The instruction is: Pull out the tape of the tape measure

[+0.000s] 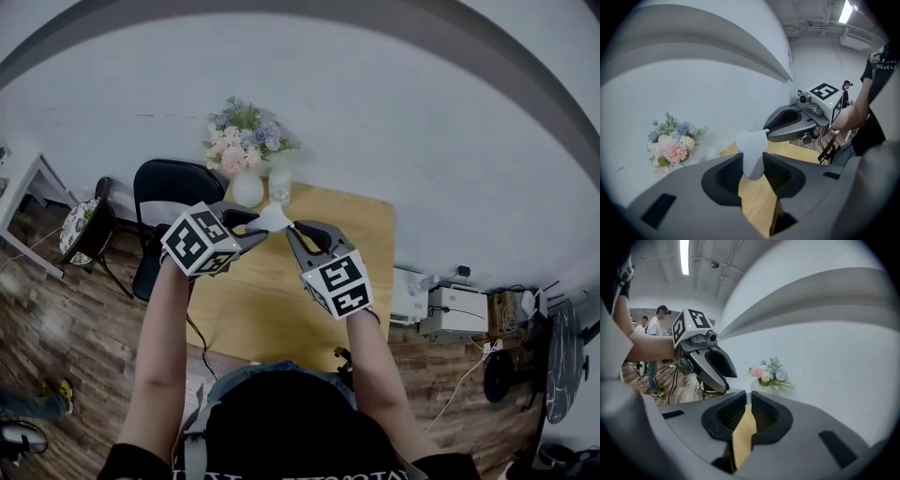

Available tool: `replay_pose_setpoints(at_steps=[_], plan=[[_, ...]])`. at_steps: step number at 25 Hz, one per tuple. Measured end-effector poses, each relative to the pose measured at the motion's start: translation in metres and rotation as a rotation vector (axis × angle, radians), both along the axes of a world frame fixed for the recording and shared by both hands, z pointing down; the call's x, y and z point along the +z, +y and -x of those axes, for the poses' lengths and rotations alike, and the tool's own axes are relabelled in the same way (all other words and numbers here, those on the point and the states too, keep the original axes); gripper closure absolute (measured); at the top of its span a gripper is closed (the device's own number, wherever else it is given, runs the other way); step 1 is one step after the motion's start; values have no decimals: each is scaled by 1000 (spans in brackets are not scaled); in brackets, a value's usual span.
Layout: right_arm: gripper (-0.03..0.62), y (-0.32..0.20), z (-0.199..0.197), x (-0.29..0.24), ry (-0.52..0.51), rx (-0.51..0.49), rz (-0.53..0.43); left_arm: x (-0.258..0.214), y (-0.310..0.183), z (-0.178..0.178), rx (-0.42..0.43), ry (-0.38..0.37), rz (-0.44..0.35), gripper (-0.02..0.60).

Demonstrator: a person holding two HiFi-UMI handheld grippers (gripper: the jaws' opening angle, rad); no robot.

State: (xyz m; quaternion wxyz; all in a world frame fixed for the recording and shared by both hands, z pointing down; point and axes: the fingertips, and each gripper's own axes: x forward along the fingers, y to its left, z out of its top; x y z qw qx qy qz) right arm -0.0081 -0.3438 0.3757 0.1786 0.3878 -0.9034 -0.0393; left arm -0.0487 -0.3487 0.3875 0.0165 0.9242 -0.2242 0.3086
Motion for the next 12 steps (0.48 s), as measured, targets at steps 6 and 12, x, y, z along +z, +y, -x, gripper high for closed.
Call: replay_pose_setpoints(at_steps=[6, 12], plan=[[551, -1, -2, -1, -15, 46, 12, 0, -4, 10, -79, 14, -3, 440], [551, 2, -11, -1, -20, 77, 21, 3, -3, 16, -138, 60, 33, 440]])
